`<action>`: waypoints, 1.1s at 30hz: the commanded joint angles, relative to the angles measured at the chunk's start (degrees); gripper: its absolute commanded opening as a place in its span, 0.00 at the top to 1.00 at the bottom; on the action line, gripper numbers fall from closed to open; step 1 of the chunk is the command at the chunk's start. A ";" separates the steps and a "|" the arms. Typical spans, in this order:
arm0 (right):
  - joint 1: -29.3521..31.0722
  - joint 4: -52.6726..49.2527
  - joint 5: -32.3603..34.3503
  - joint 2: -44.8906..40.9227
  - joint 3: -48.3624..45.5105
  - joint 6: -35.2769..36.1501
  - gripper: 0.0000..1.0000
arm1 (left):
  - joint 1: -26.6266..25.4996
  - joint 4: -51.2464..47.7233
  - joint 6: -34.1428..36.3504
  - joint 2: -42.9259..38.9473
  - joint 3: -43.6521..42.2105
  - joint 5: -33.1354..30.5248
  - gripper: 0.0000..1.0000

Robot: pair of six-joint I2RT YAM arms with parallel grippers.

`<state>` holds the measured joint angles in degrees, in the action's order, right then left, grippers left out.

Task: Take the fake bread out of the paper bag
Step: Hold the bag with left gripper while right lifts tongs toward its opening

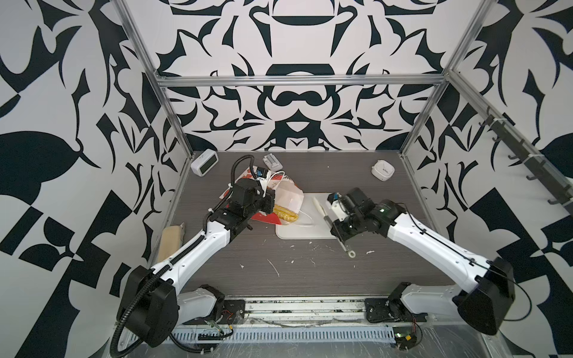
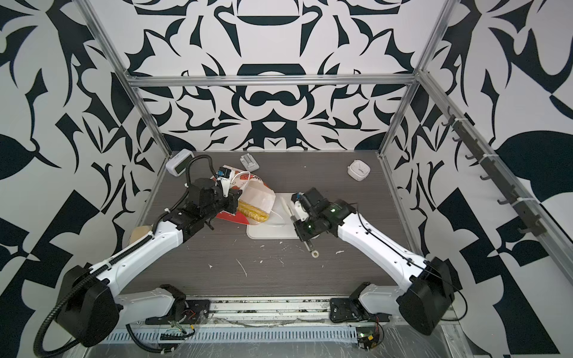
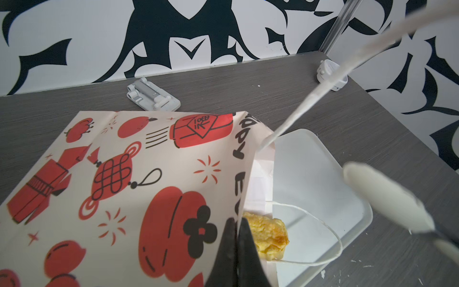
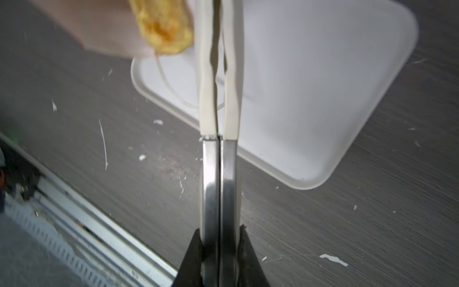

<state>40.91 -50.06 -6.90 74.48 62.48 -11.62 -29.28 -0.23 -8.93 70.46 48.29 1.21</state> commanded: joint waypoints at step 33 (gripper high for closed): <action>4.89 -5.93 11.13 1.38 7.31 3.61 0.65 | -0.34 2.34 0.25 0.47 -1.53 2.39 1.00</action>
<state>45.63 -57.67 3.33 78.04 68.40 -8.38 -29.41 0.25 -8.51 70.70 47.37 2.66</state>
